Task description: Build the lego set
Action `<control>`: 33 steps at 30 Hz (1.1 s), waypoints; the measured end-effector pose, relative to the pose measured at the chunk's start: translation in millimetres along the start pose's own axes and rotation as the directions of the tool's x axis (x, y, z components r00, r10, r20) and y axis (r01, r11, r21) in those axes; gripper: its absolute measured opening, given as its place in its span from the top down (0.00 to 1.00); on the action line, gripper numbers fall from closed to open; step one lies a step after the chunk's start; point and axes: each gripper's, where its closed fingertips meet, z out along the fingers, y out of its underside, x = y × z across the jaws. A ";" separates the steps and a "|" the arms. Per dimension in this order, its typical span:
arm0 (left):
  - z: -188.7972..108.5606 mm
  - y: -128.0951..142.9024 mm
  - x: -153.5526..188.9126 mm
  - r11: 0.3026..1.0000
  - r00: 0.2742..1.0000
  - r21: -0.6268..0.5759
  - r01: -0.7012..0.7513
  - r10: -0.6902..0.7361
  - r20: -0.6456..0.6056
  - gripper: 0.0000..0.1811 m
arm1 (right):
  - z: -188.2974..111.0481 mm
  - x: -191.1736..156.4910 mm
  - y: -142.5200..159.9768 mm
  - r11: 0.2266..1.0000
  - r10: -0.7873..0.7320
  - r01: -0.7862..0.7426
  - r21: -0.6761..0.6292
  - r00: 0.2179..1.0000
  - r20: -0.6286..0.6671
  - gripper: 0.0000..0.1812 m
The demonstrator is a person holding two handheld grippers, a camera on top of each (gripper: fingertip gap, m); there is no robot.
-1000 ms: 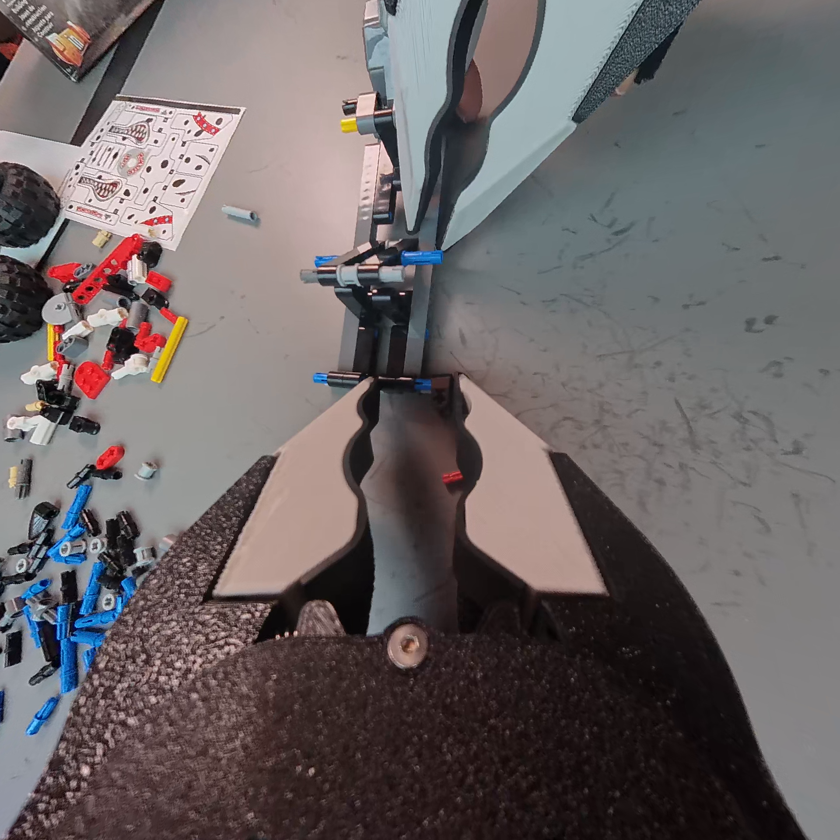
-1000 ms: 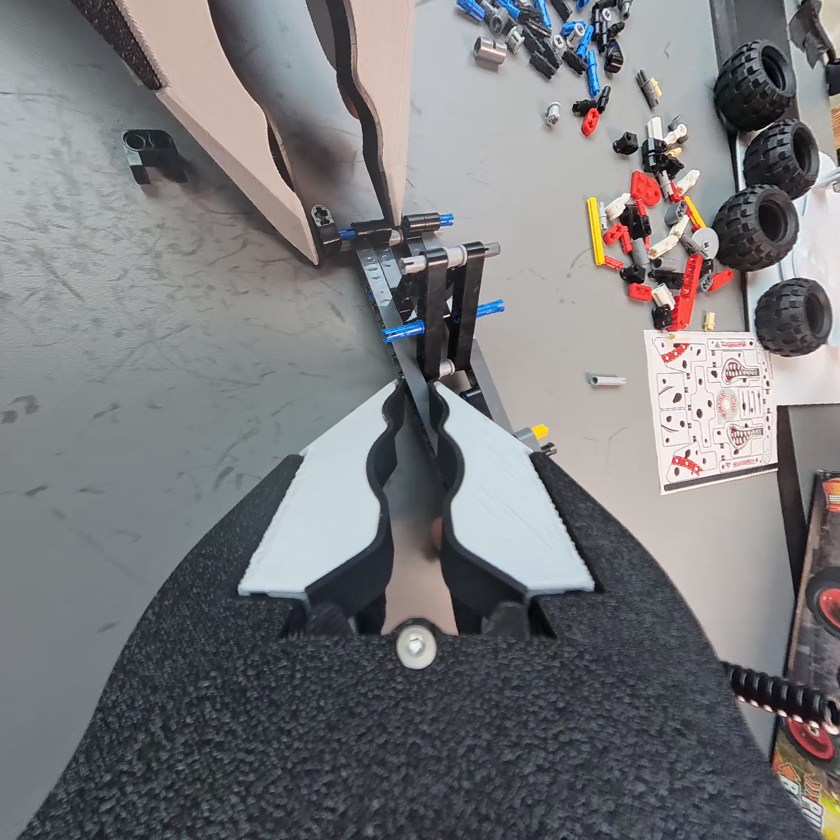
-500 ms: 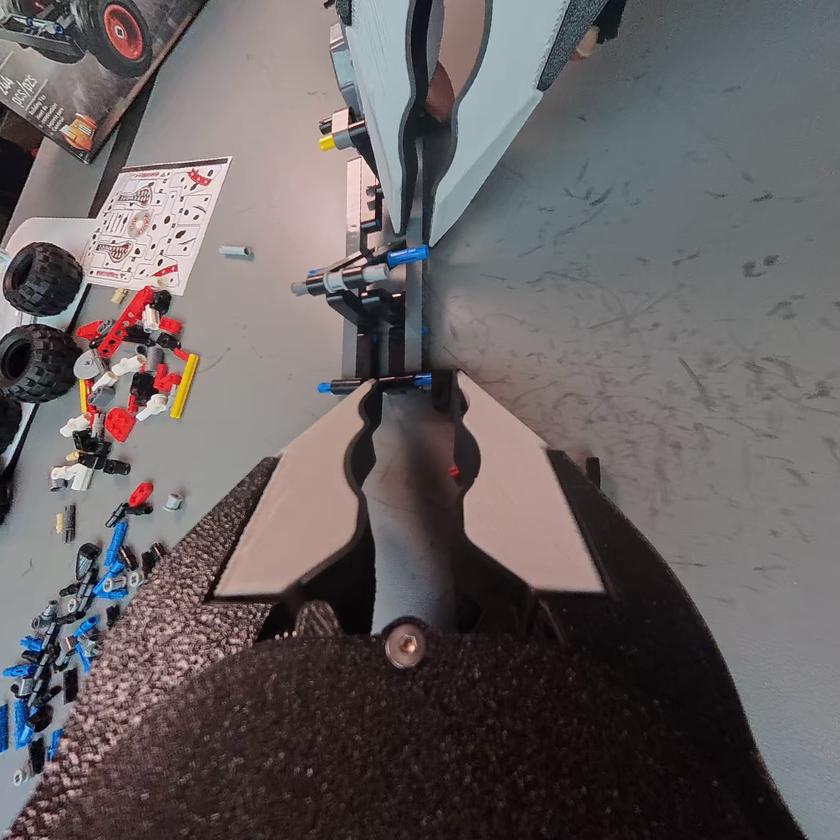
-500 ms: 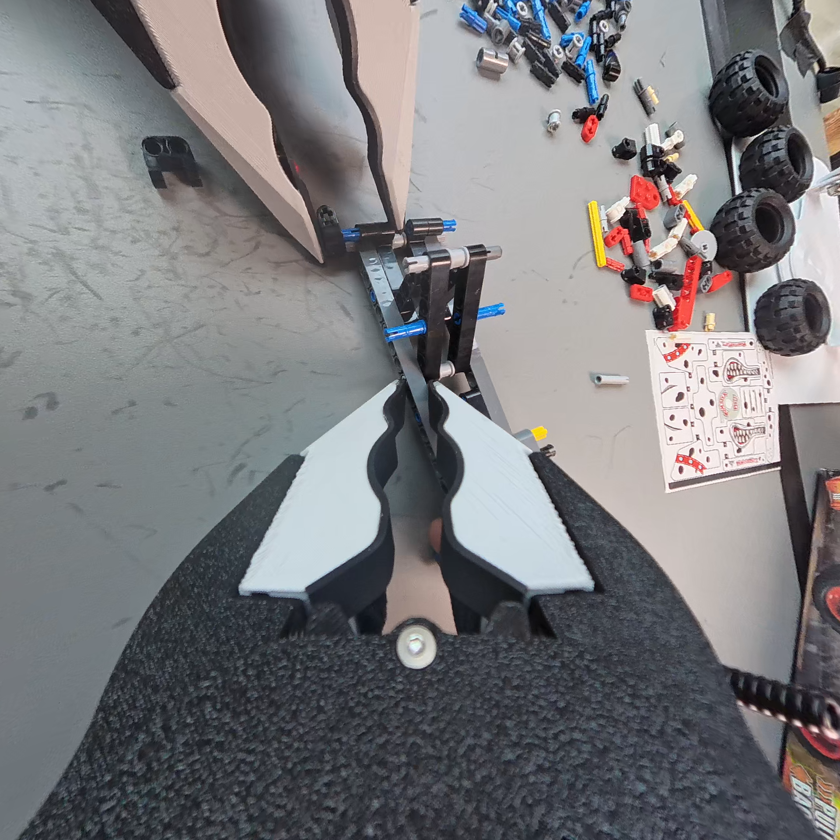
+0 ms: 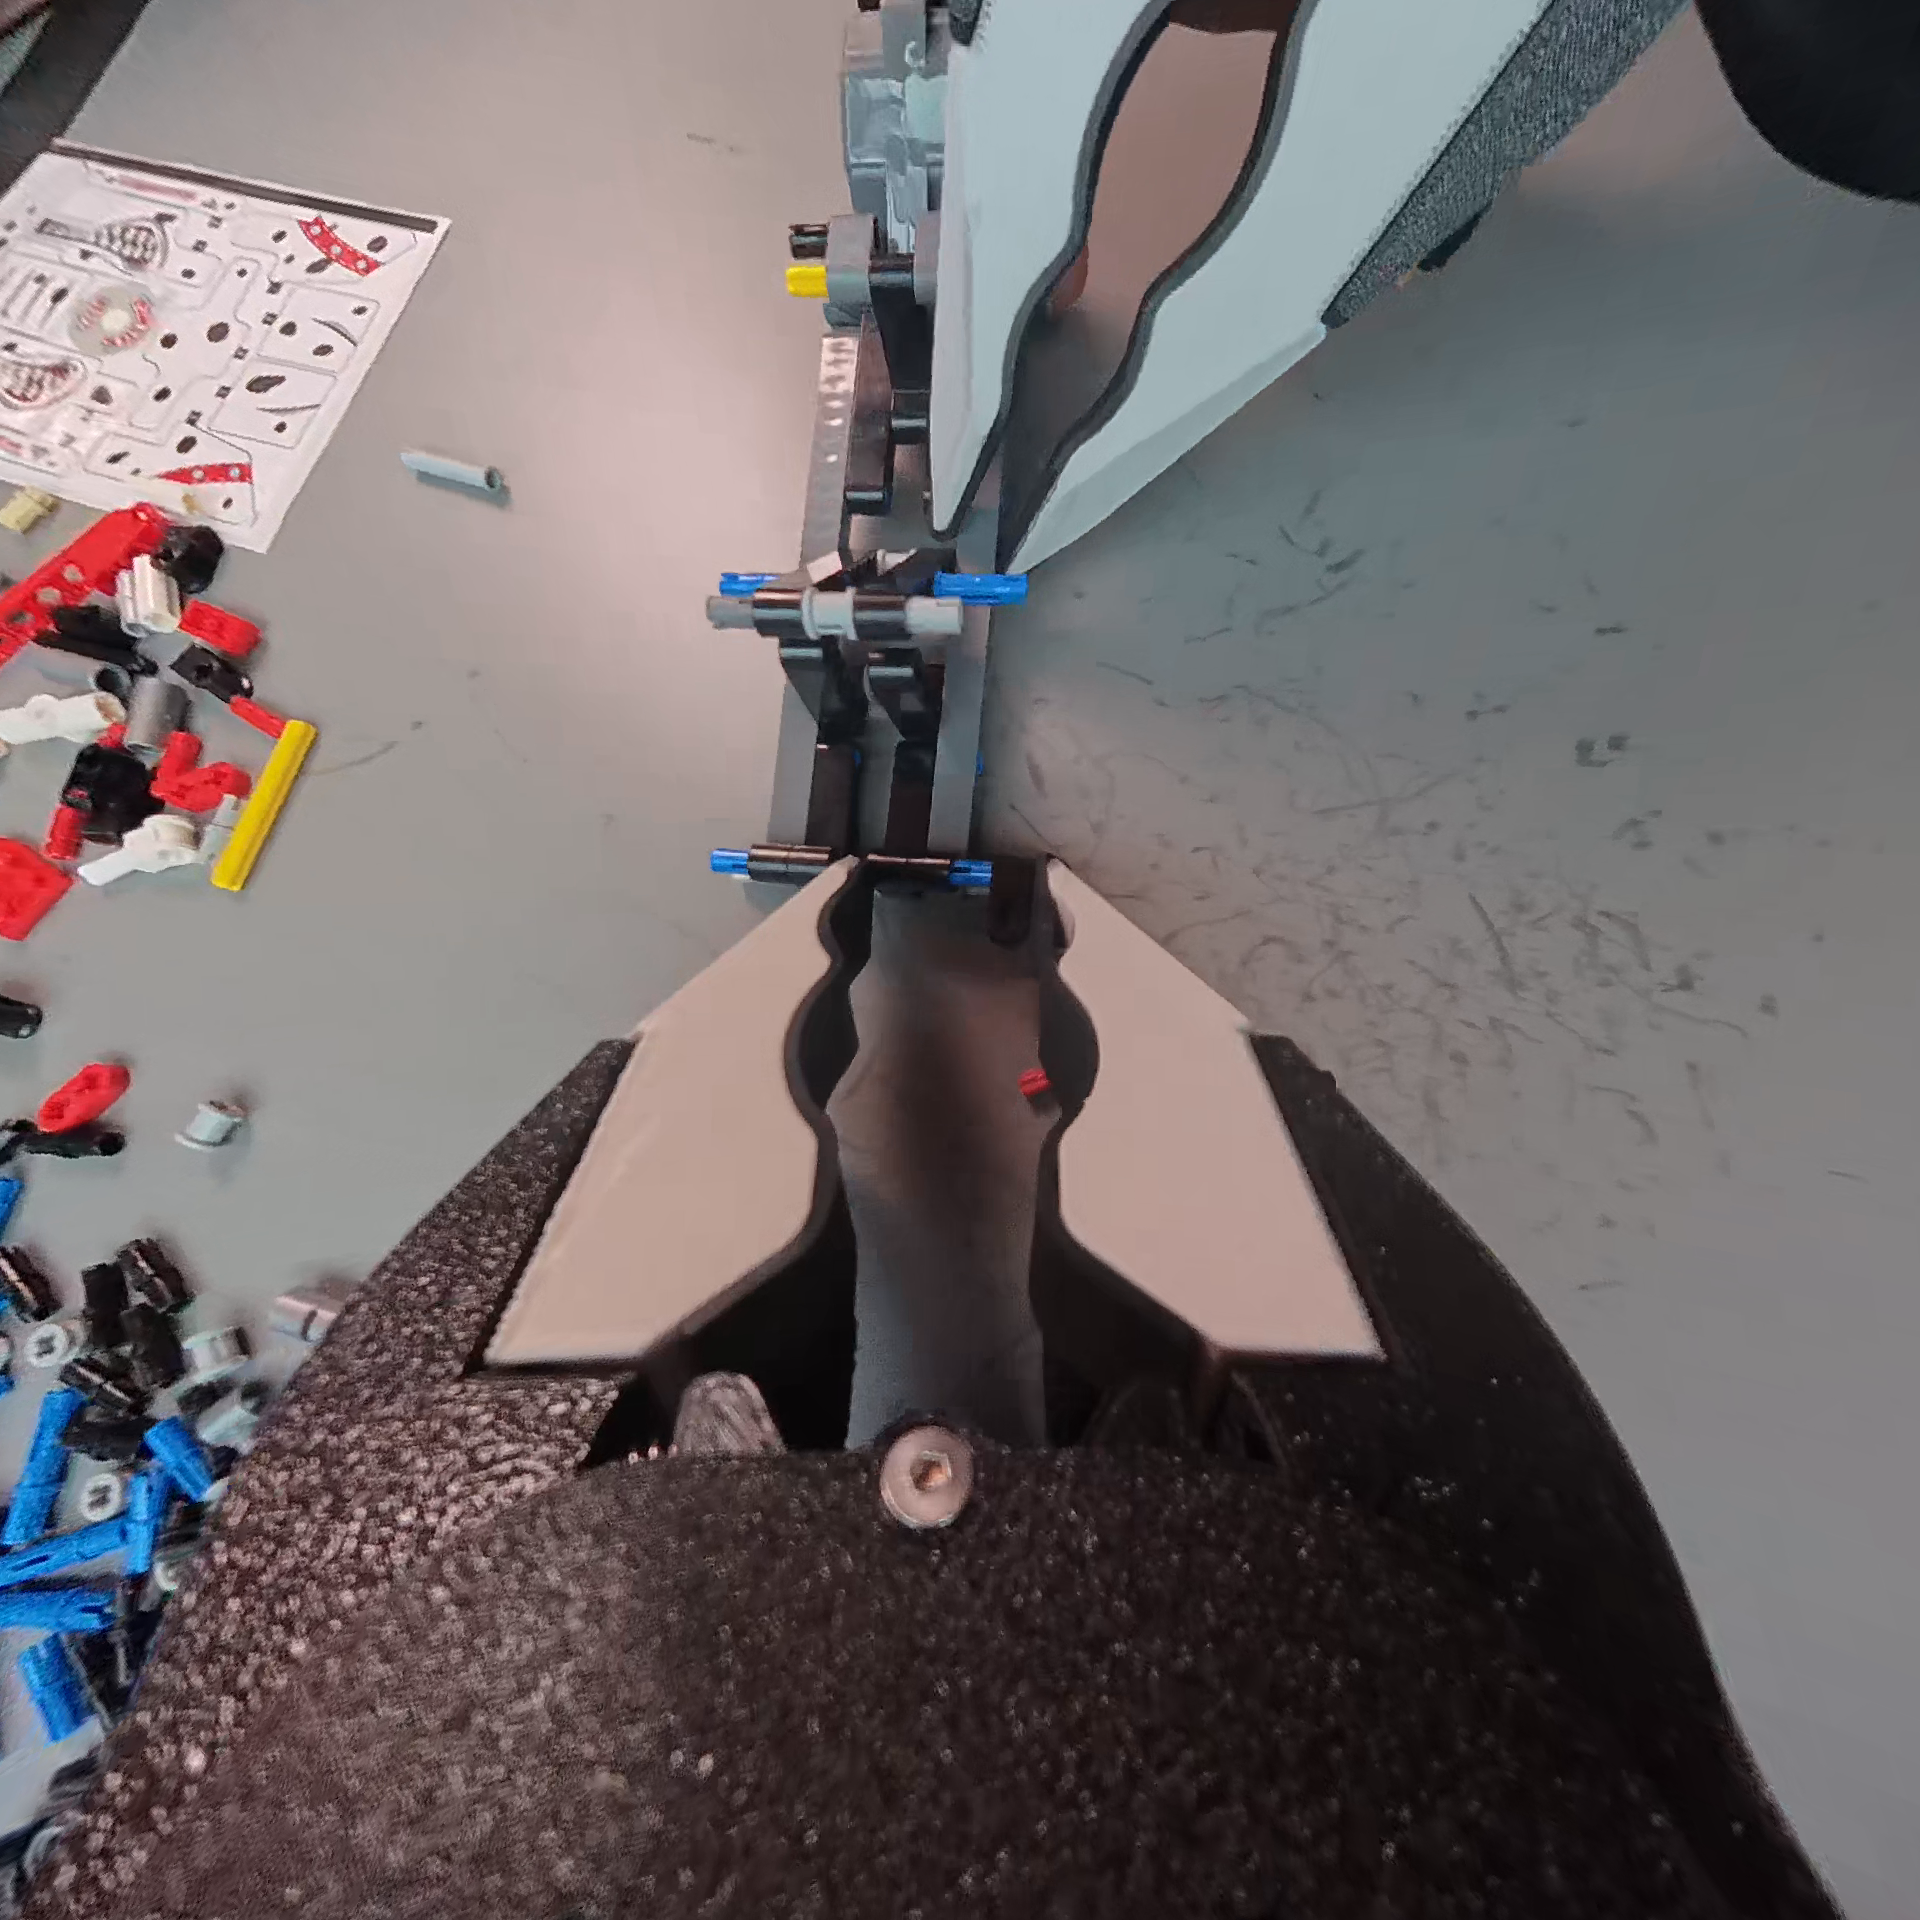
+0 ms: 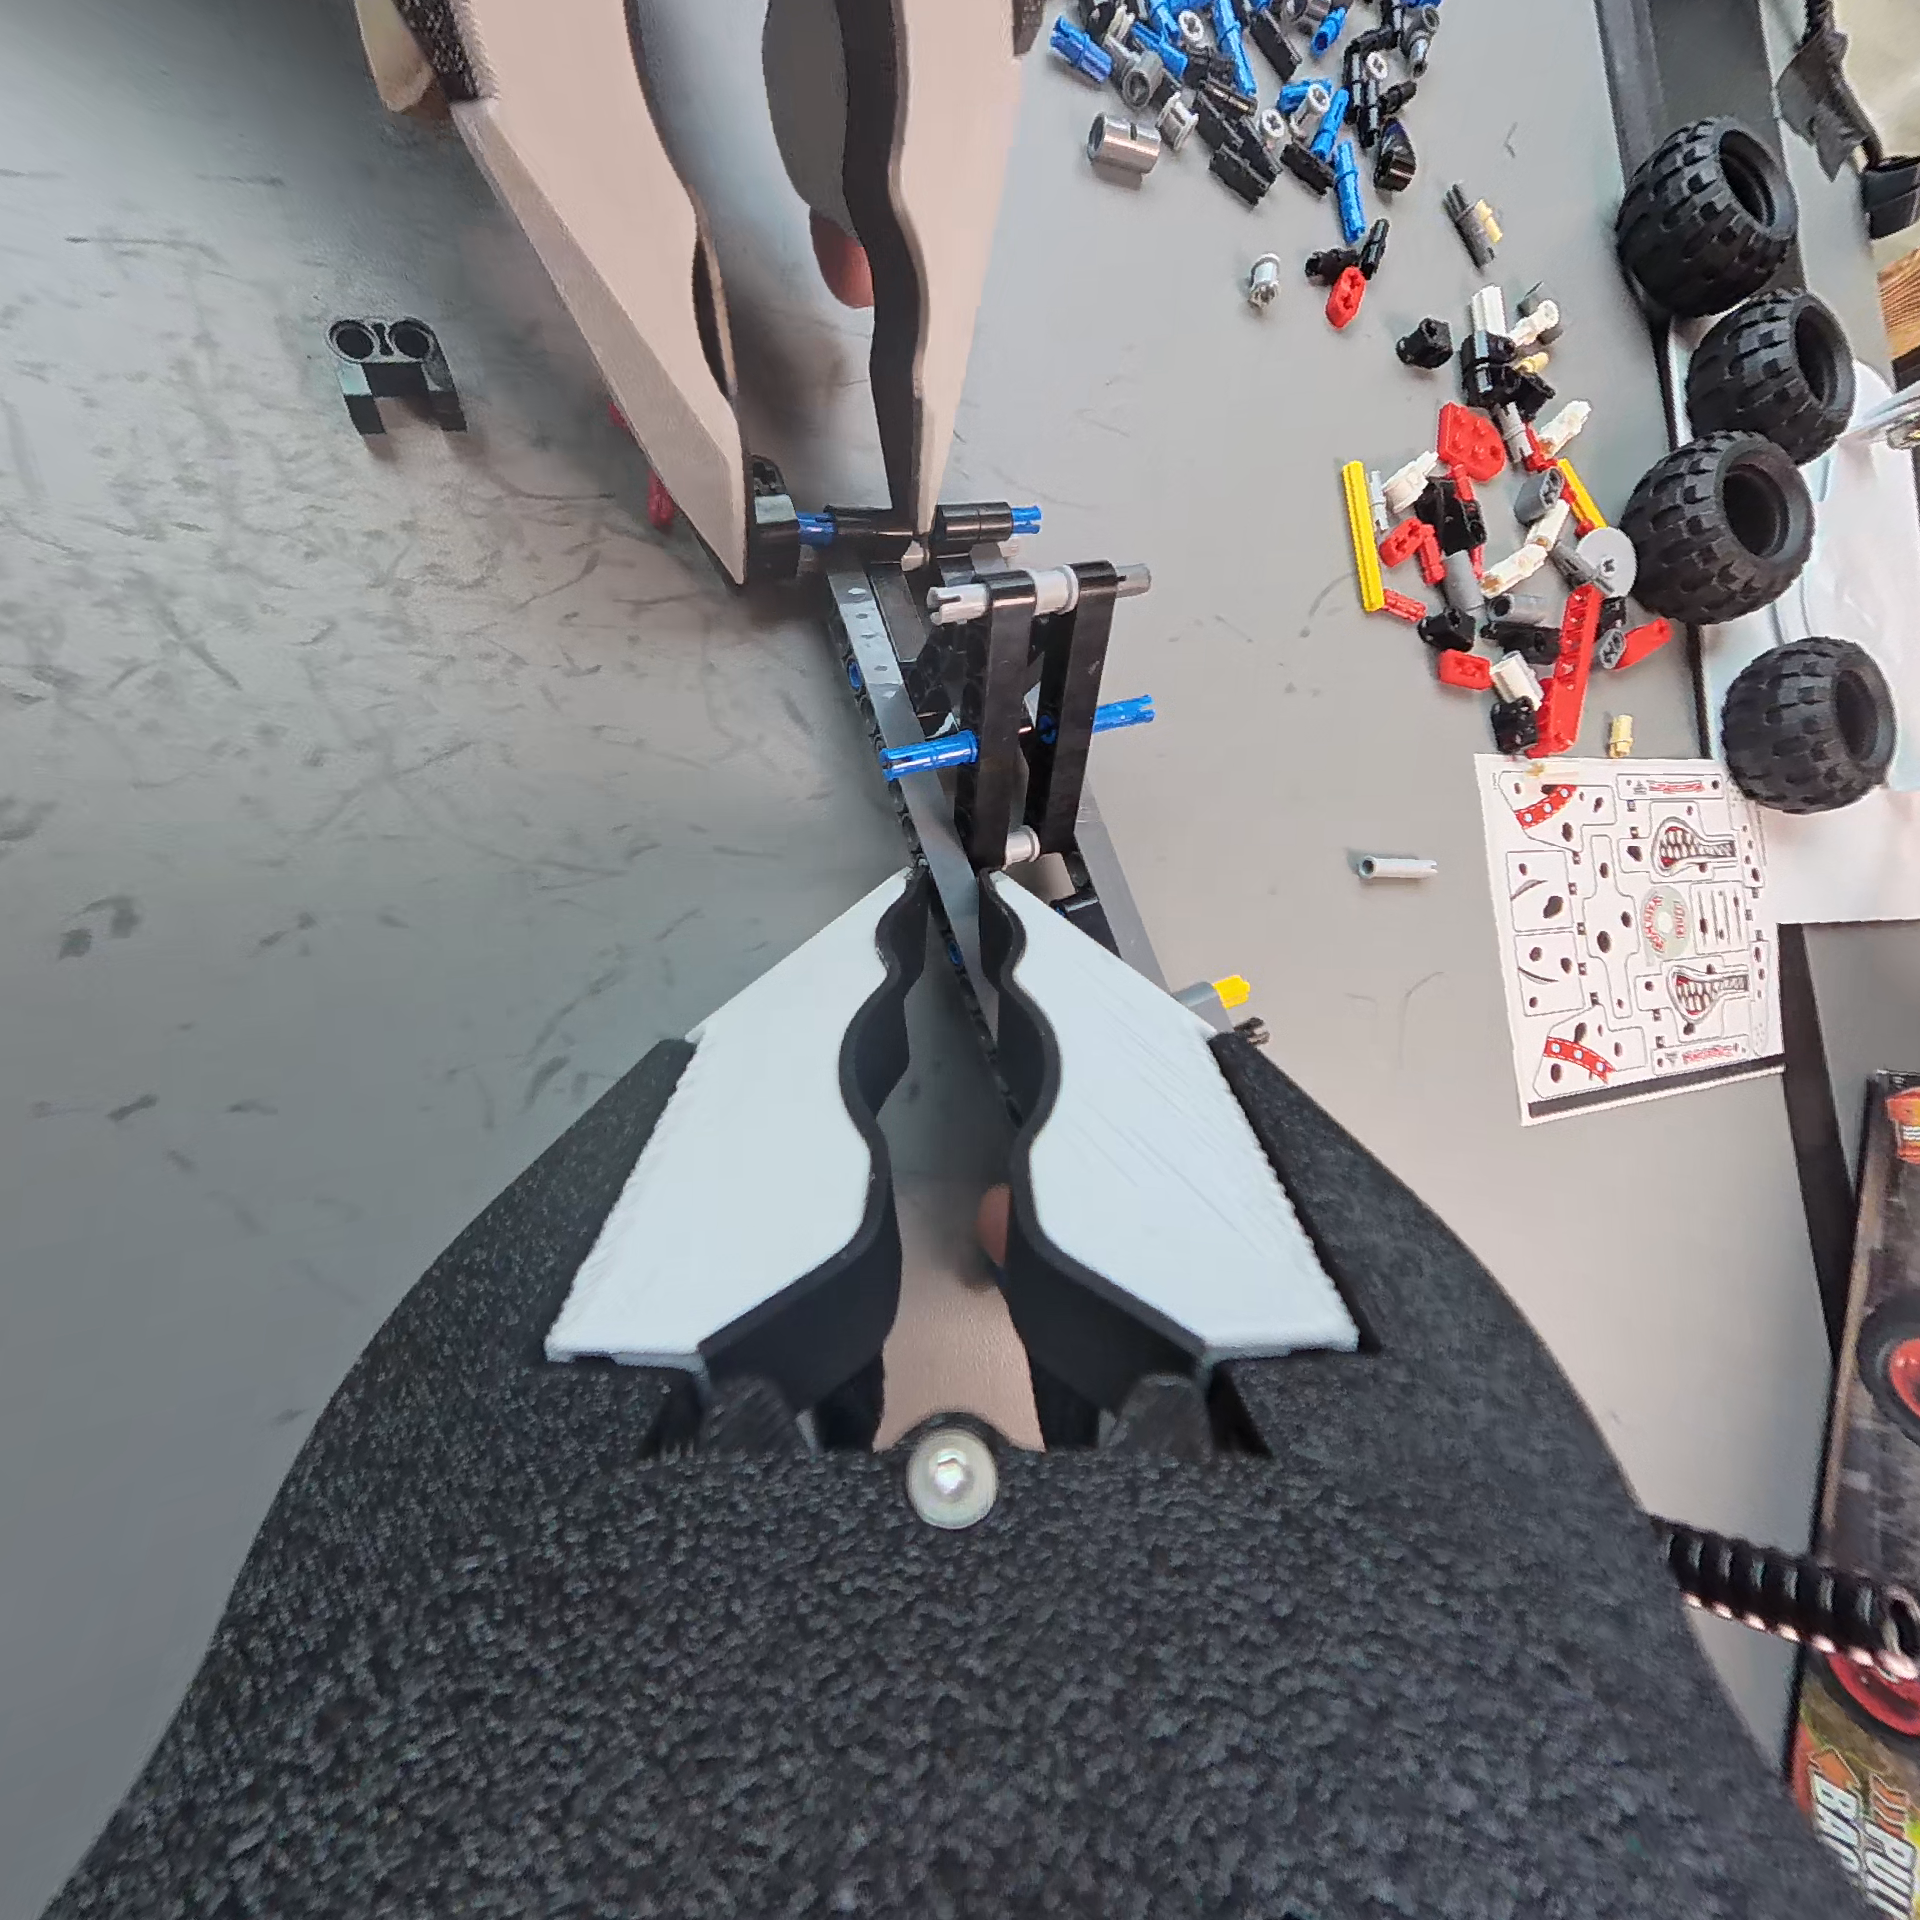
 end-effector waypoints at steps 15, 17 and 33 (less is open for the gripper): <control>1.3 1.8 0.7 0.989 0.987 -0.011 -0.148 0.149 0.056 0.85 | -0.7 -2.4 -0.1 1.000 -0.004 0.004 -0.008 1.000 -0.005 0.95; 1.4 1.9 0.7 0.990 0.989 -0.010 -0.137 0.138 0.045 0.85 | -0.7 -2.5 0.1 1.000 -0.003 0.003 -0.008 1.000 -0.006 0.95; -17.7 13.9 1.6 0.995 0.995 -0.009 -0.096 0.096 0.008 0.77 | -0.6 -2.9 -0.5 0.999 0.048 -0.049 0.013 0.998 0.035 0.95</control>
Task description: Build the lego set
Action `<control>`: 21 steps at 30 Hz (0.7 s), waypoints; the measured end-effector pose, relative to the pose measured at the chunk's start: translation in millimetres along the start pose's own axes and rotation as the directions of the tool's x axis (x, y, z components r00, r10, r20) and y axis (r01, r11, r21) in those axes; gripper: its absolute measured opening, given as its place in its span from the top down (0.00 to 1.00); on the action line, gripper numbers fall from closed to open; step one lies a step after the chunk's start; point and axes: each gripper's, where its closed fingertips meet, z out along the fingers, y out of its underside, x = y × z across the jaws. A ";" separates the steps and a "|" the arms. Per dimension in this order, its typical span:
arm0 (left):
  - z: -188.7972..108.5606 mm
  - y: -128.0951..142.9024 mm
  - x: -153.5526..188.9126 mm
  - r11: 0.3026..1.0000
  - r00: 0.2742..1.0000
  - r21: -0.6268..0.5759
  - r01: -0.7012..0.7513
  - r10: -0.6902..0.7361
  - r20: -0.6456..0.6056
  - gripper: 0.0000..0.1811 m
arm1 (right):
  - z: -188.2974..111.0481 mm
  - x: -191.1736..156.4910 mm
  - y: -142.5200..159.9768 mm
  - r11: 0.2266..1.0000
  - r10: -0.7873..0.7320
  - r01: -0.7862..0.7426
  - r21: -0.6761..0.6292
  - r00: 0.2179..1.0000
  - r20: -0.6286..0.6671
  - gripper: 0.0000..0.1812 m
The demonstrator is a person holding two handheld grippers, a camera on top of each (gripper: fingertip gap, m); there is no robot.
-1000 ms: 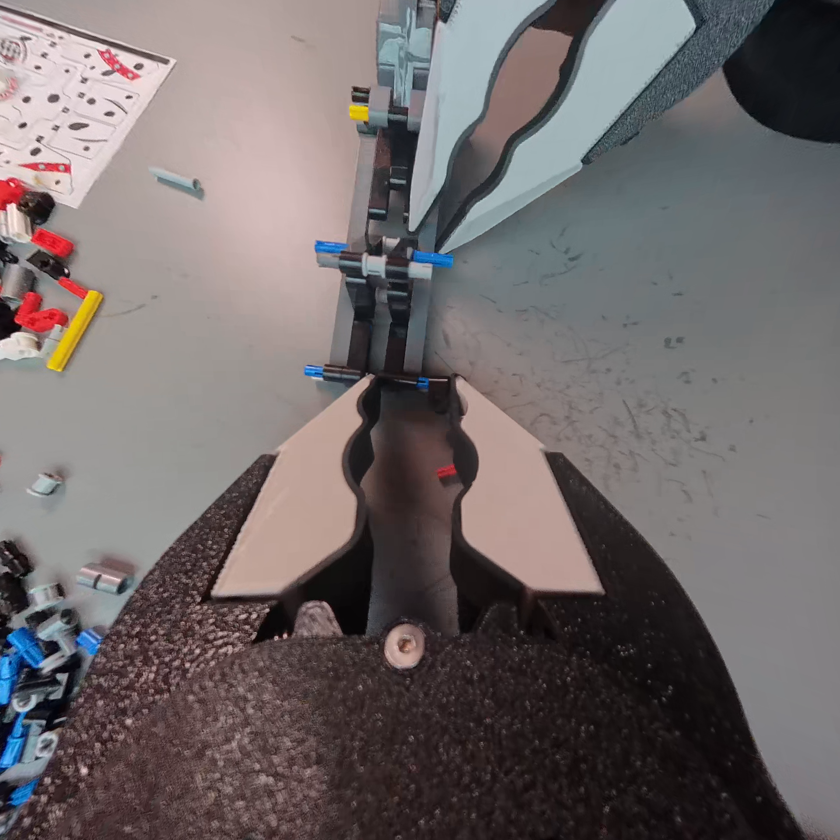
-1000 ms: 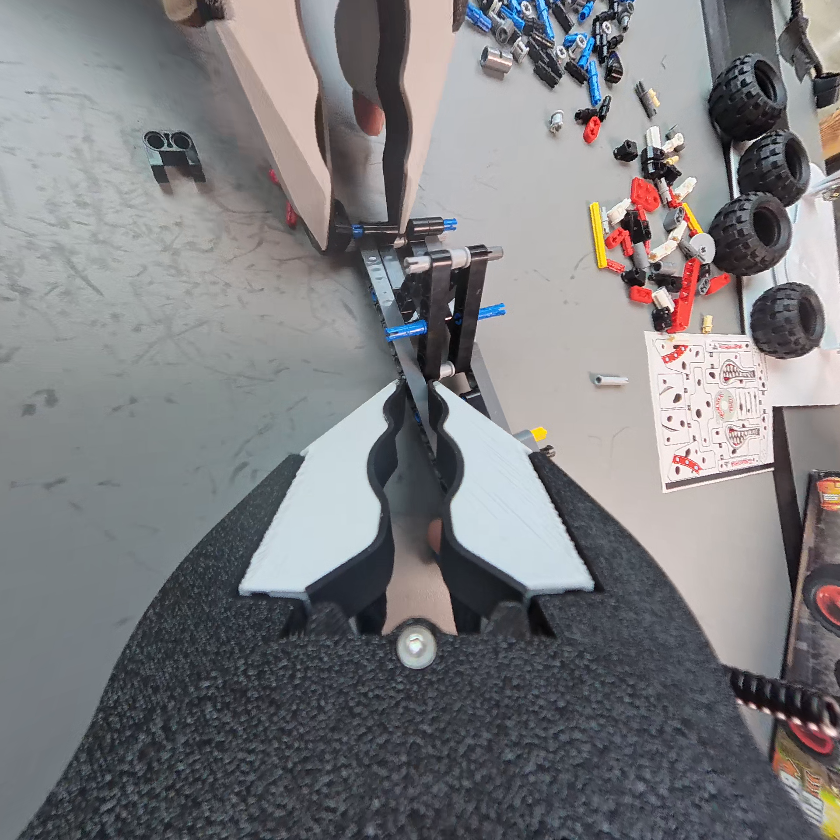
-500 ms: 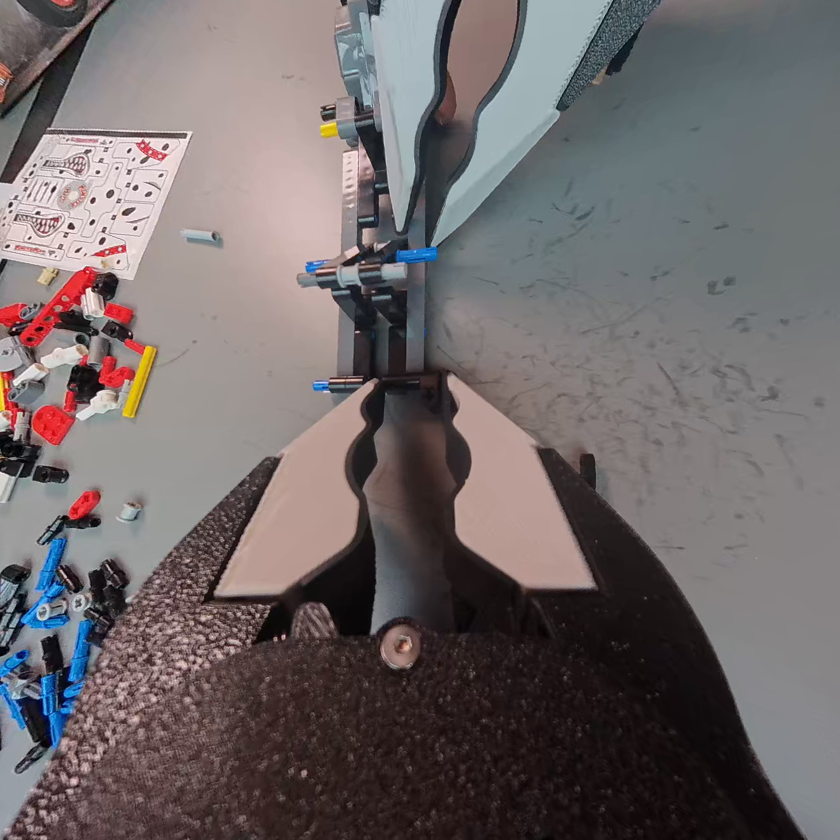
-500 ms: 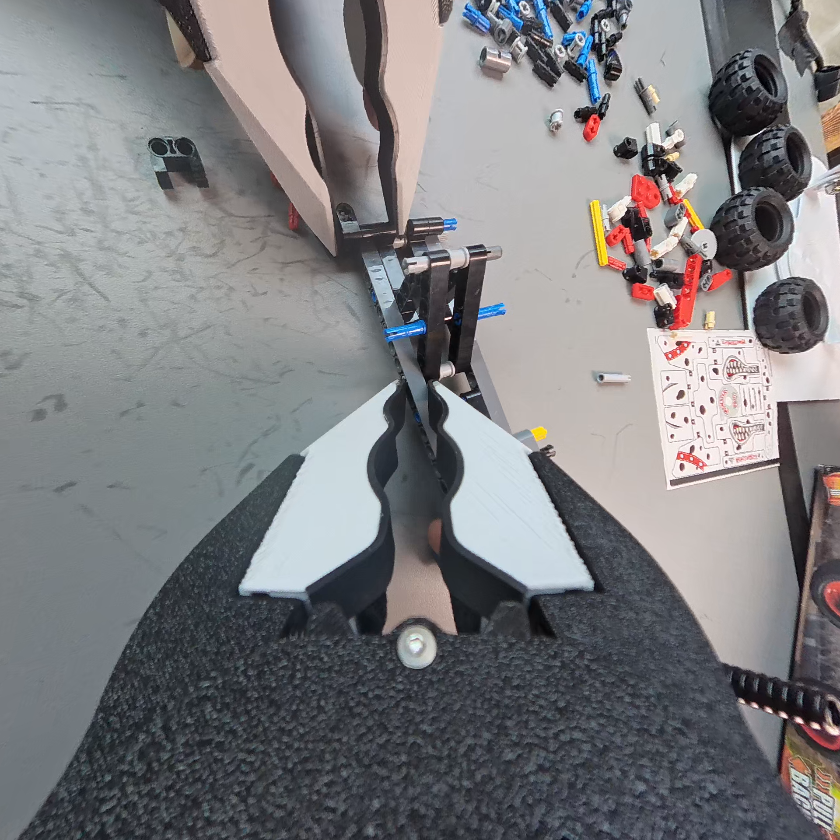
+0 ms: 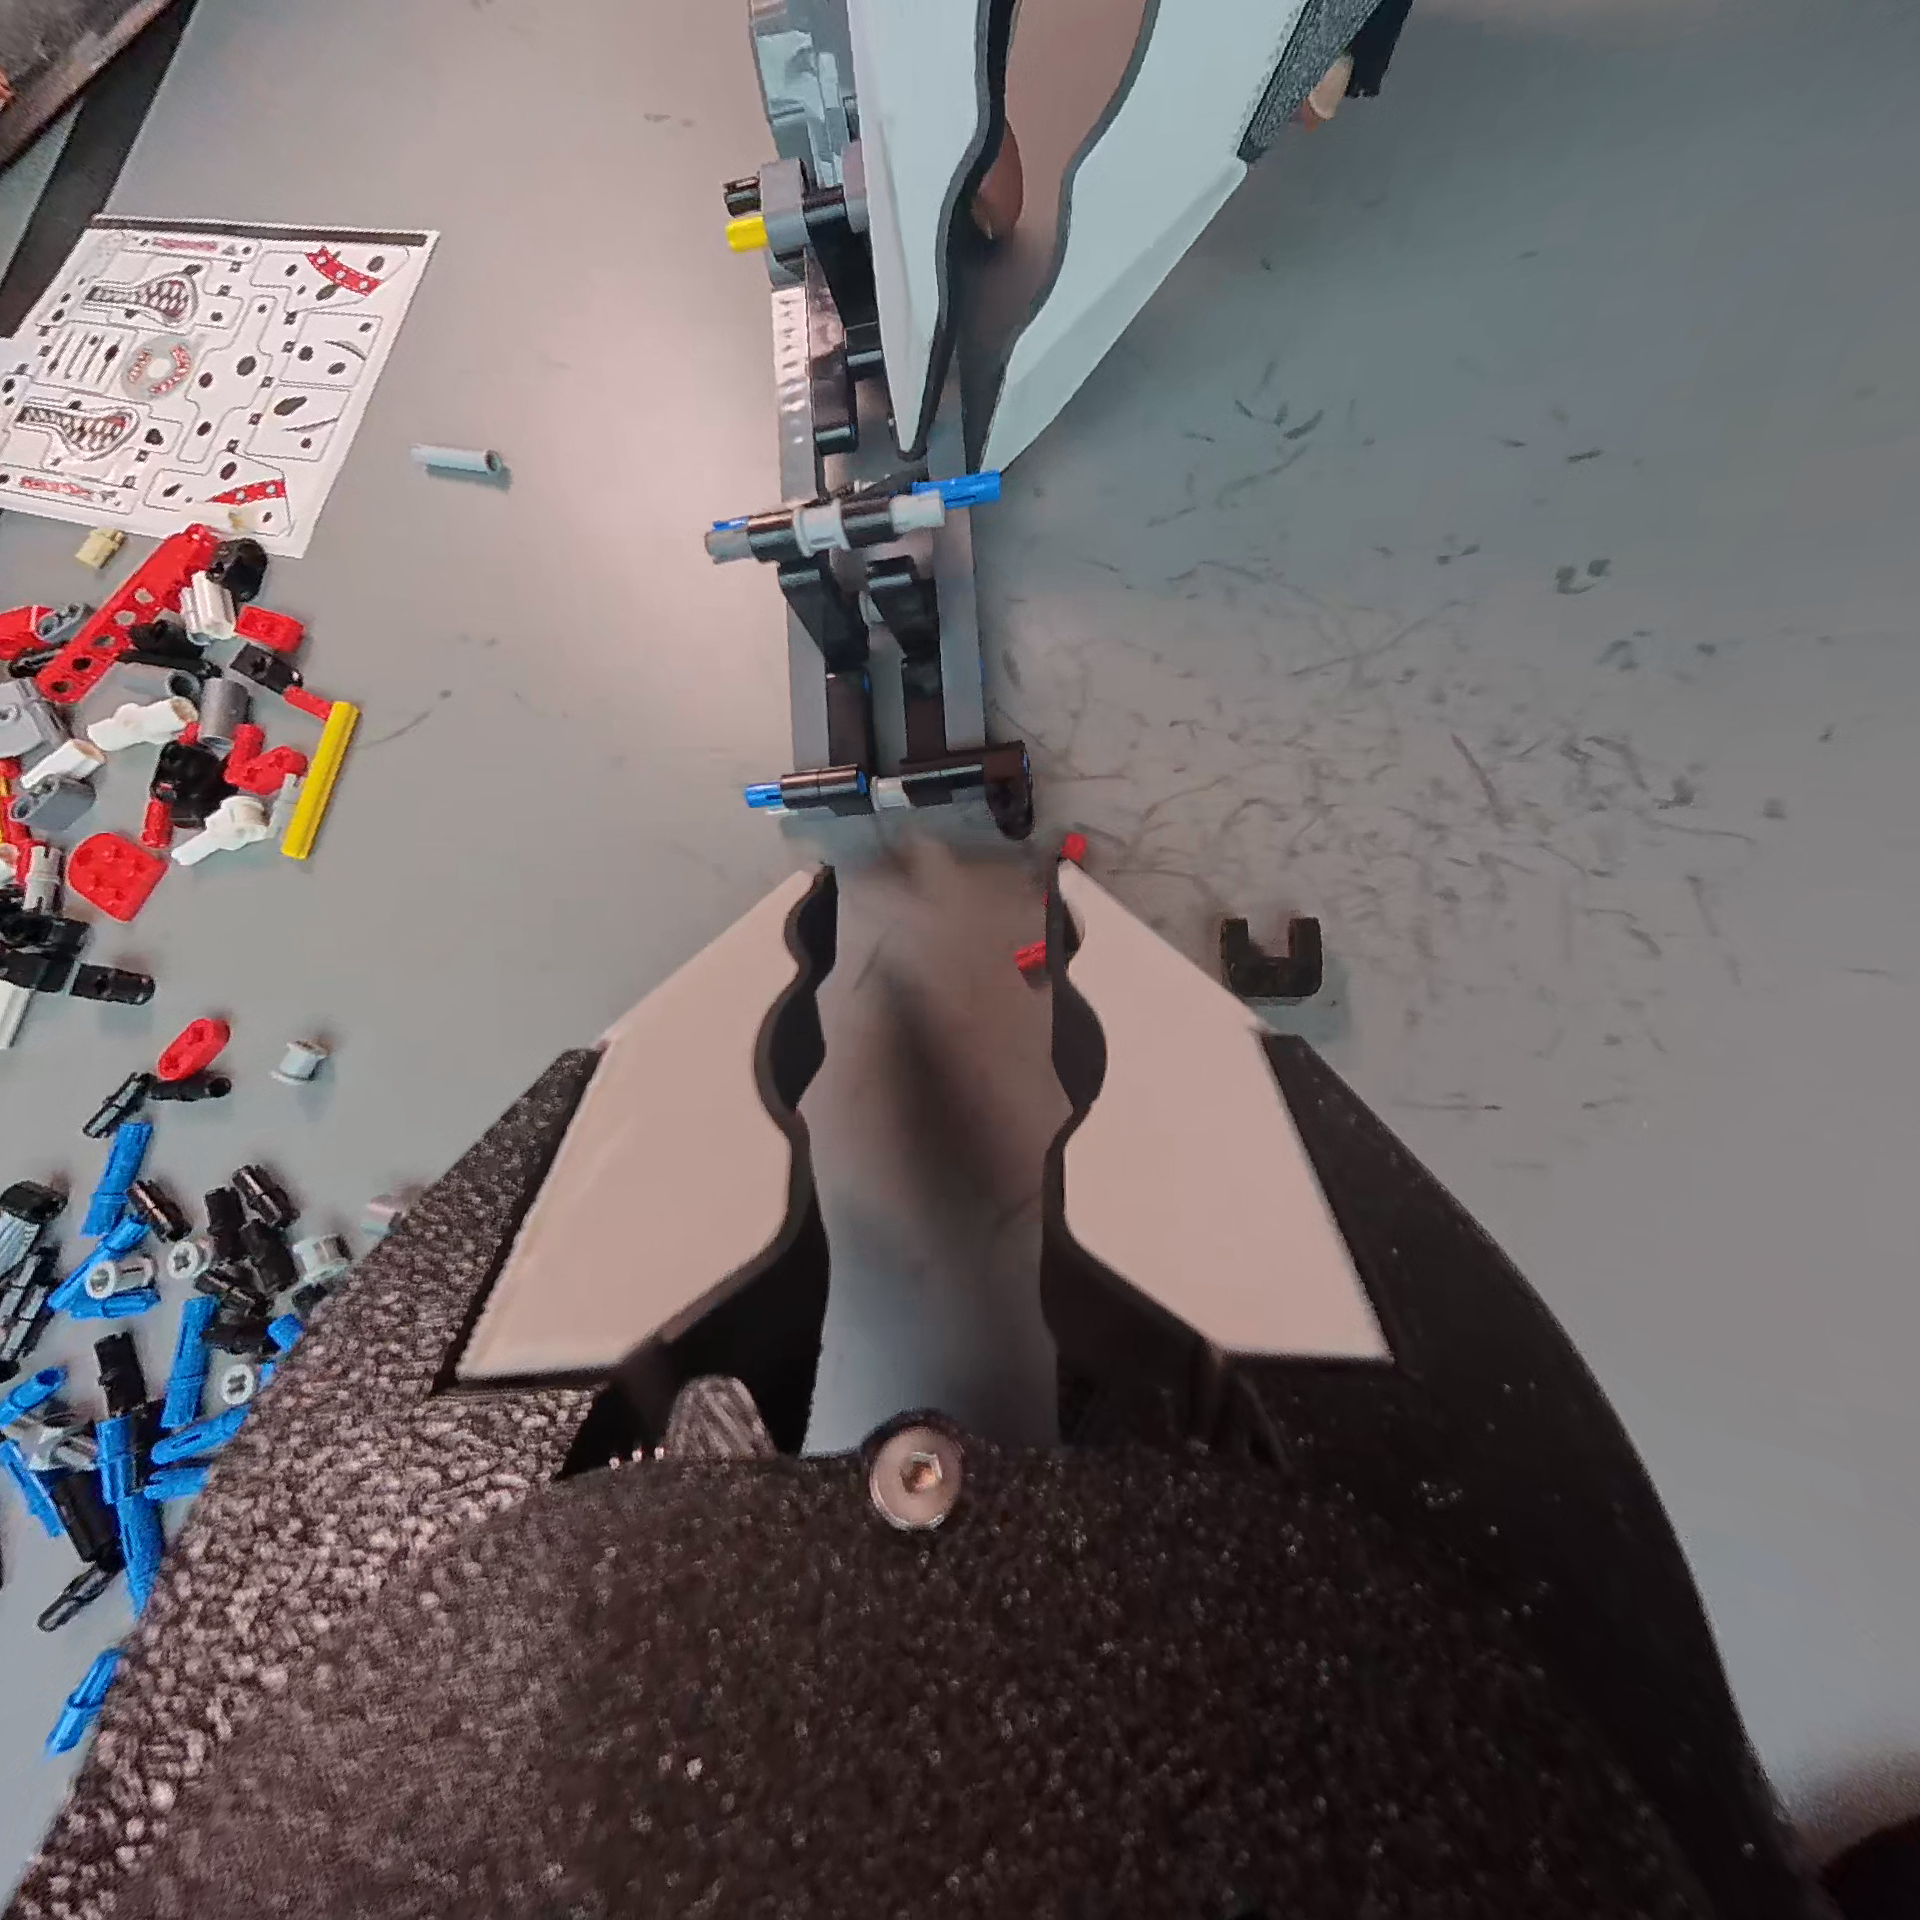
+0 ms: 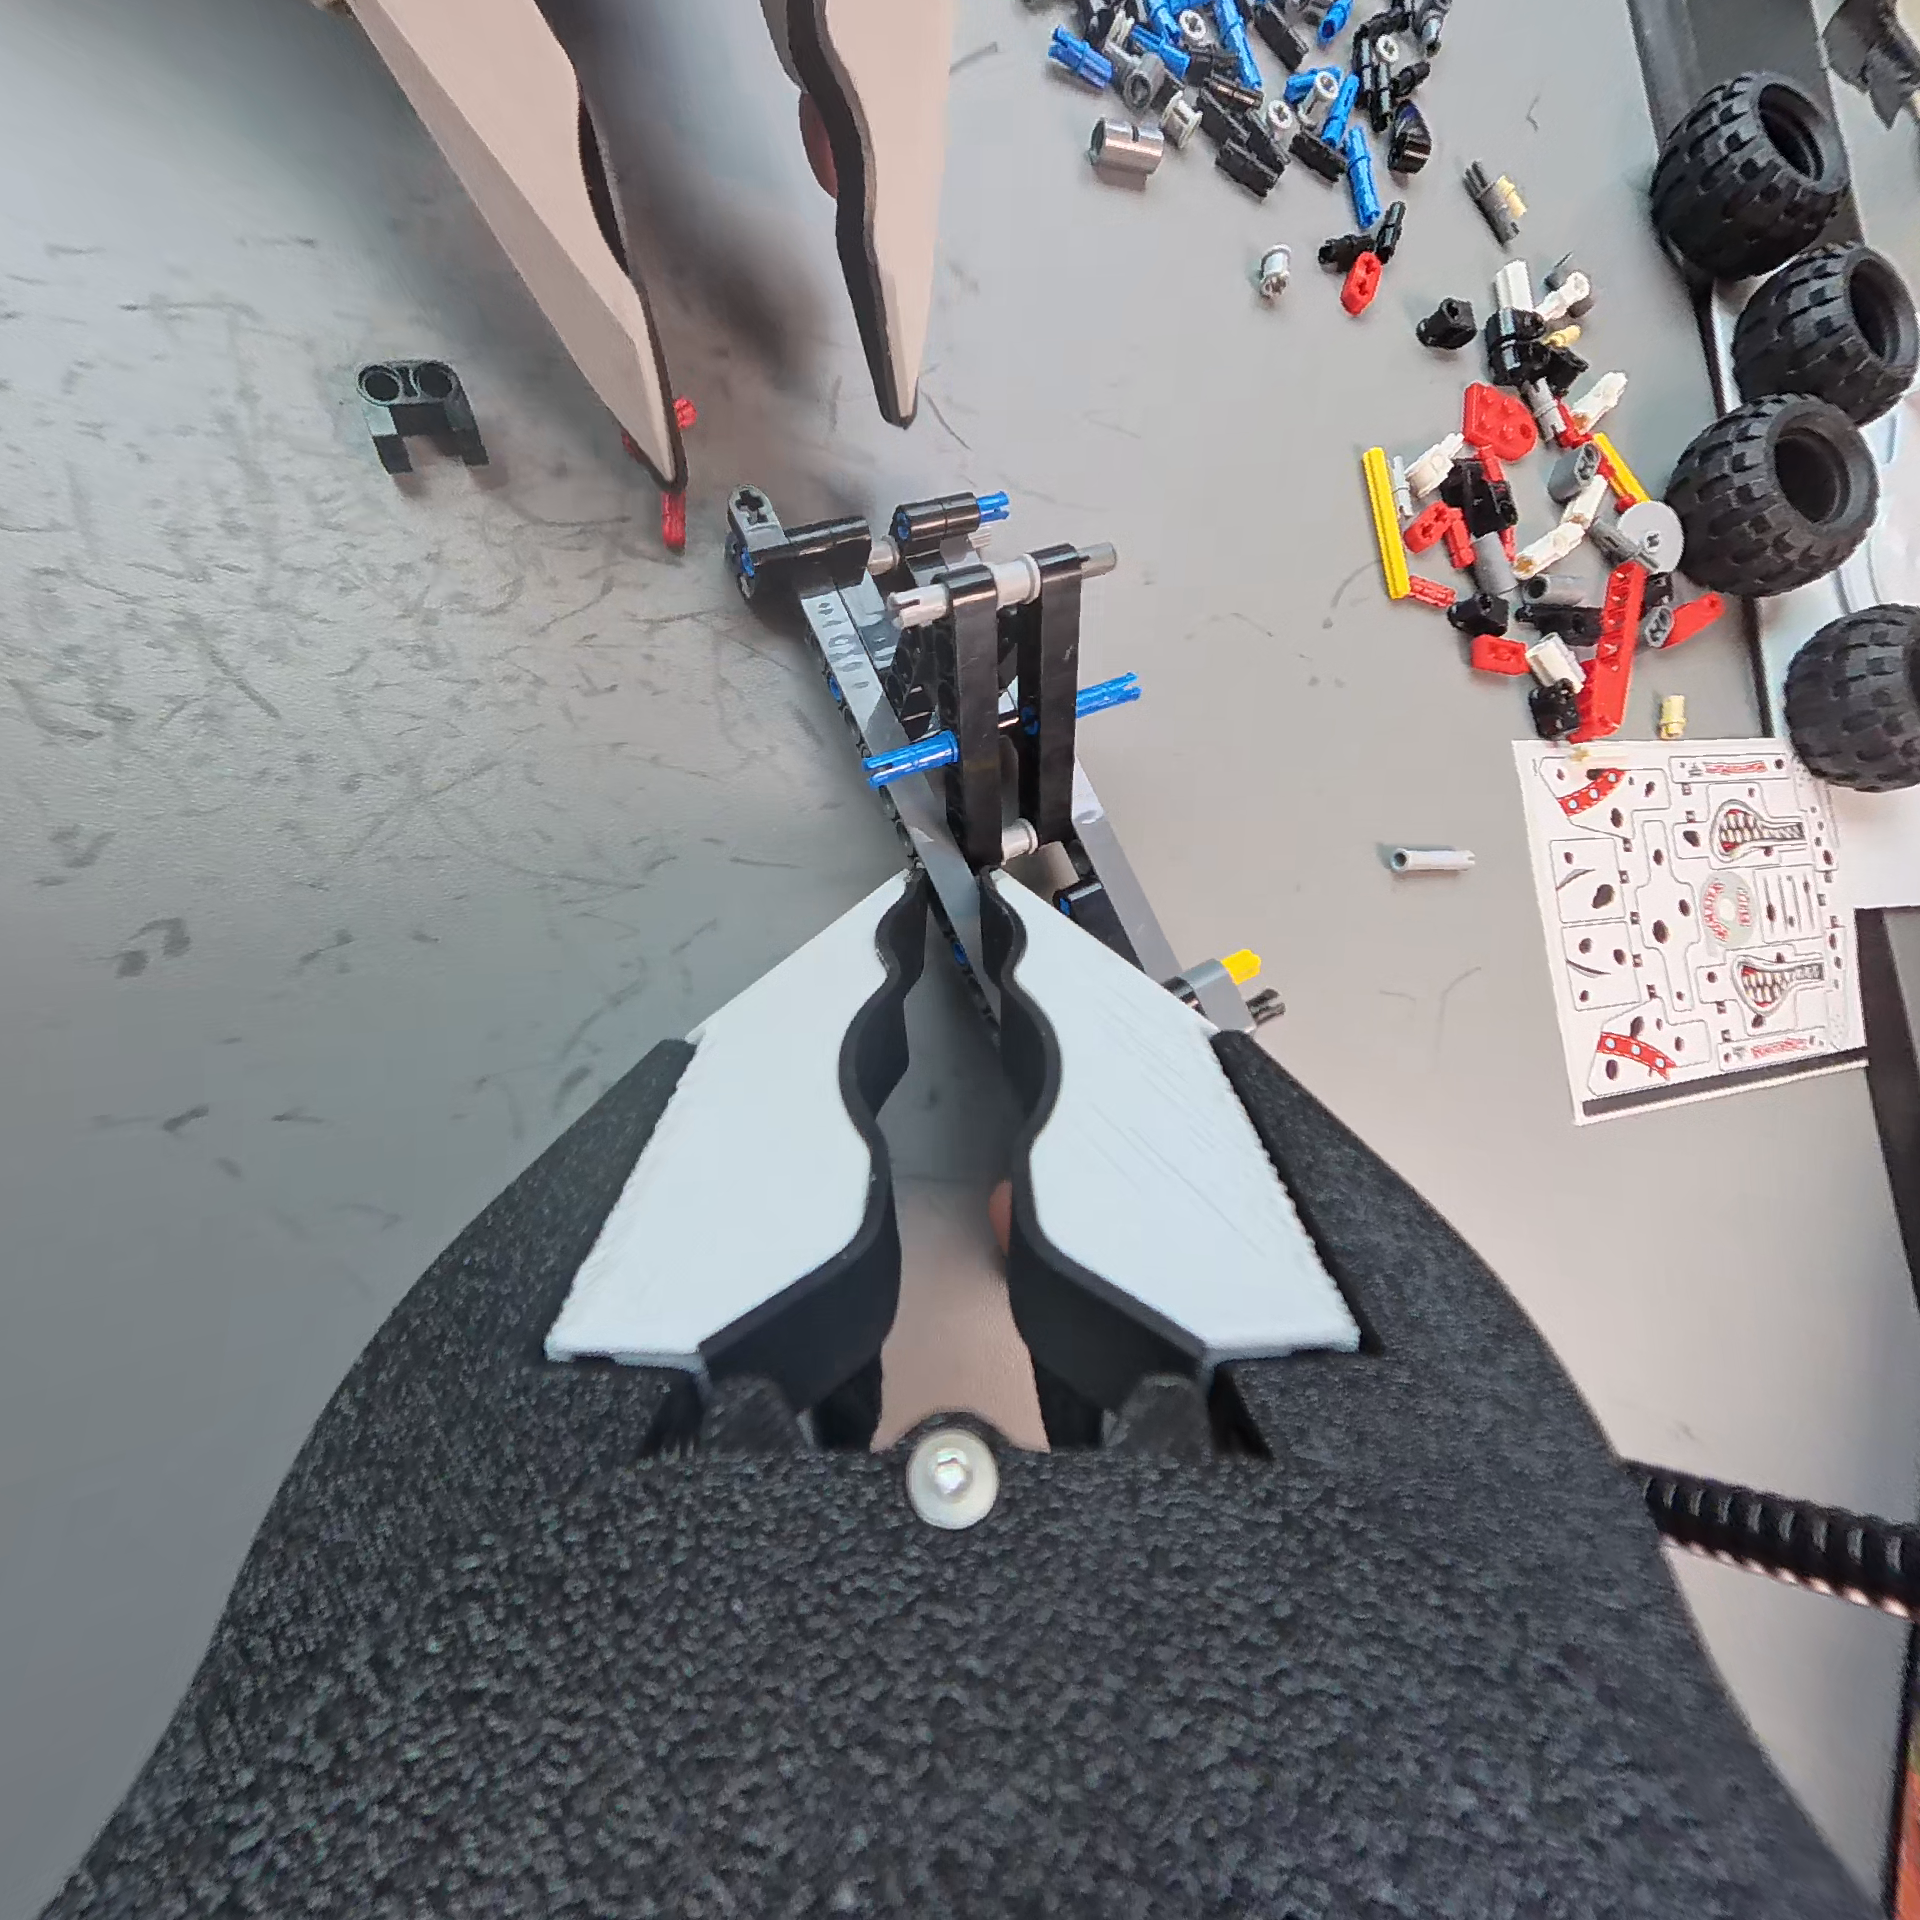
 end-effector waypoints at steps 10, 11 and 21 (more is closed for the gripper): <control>0.8 -15.5 0.4 0.996 0.996 0.070 0.055 -0.049 -0.078 0.72 | -12.5 -2.0 14.1 0.947 -0.319 0.317 0.058 0.947 0.032 0.91; 4.8 -19.6 3.9 0.997 0.994 0.070 0.039 -0.032 -0.102 0.71 | -12.8 2.8 16.9 0.948 -0.318 0.317 0.033 0.948 0.013 0.88; 34.1 -35.1 40.0 0.993 0.983 0.009 -0.121 0.121 -0.136 0.89 | -28.5 39.8 47.4 0.979 -0.202 0.193 -0.069 0.966 -0.163 0.95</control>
